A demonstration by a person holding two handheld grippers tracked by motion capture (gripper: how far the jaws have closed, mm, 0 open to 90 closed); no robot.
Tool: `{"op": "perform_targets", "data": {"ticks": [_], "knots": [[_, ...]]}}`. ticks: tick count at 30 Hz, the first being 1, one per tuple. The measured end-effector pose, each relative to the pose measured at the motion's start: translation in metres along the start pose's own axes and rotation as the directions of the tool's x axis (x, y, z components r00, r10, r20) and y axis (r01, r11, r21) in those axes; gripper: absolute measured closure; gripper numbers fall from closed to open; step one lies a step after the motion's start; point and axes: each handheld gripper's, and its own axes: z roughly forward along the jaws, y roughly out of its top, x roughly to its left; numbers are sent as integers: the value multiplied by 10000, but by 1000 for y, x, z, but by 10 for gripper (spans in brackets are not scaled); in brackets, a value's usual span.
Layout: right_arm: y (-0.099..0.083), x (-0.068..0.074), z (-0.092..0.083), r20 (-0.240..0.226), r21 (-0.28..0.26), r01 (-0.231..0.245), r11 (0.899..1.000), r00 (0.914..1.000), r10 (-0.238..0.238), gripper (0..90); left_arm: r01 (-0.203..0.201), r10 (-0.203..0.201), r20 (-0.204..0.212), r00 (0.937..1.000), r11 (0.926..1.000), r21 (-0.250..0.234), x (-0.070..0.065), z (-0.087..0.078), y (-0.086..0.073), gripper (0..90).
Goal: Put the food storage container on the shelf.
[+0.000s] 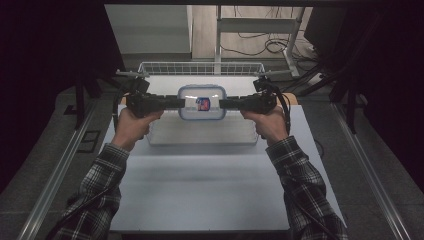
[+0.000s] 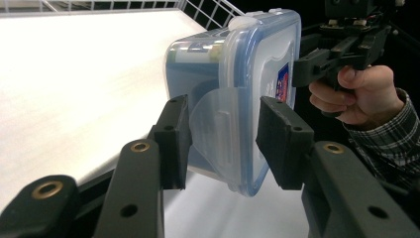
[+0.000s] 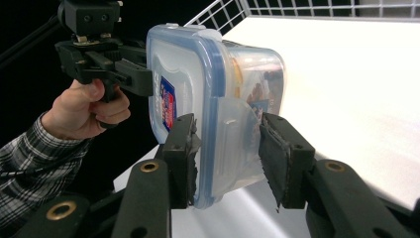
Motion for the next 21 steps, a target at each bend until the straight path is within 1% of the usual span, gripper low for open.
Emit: {"op": "perform_targets", "data": {"ticks": [2, 3, 4, 6, 7, 8, 13, 15, 18, 19, 21], "knots": [[4, -3, 1, 44, 0, -97, 10000, 9999, 97, 580, 69, -69, 1, 10000, 10000, 20, 5, 2, 3, 569], [7, -8, 3, 78, -37, -147, 9999, 9999, 147, 579, 157, -157, 8, 9999, 9999, 6, 9, 5, 5, 569], [7, -8, 3, 78, -37, -147, 9999, 9999, 147, 579, 157, -157, 8, 9999, 9999, 6, 9, 5, 5, 568], [9, -13, 5, 112, -64, -247, 9997, 9996, 248, 578, 263, -263, -20, 9997, 9997, -20, 15, 8, 8, 567], [11, -18, 8, 146, -95, -425, 9991, 9990, 427, 577, 306, -306, -24, 9995, 9995, -32, 17, 9, 8, 566], [11, -18, 8, 146, -95, -425, 9991, 9990, 427, 577, 355, -355, -32, 9994, 9994, -40, 19, 11, 9, 566], [15, -28, 12, 229, -164, -650, 9977, 9976, 654, 574, 504, -504, -30, 9987, 9987, -62, 29, 17, 12, 564], [18, -32, 15, 294, -196, -711, 9973, 9970, 717, 573, 609, -609, -33, 9981, 9980, -148, 34, 19, 14, 562], [19, -34, 16, 320, -216, -760, 9969, 9965, 766, 573, 654, -655, -46, 9978, 9977, -155, 36, 19, 16, 560], [20, -36, 17, 317, -219, -845, 9962, 9959, 851, 572, 615, -618, -128, 9980, 9979, -177, 37, 20, 17, 558], [20, -37, 17, 323, -228, -851, 9961, 9958, 858, 571, 592, -595, -165, 9981, 9981, -192, 37, 20, 17, 554]]}}
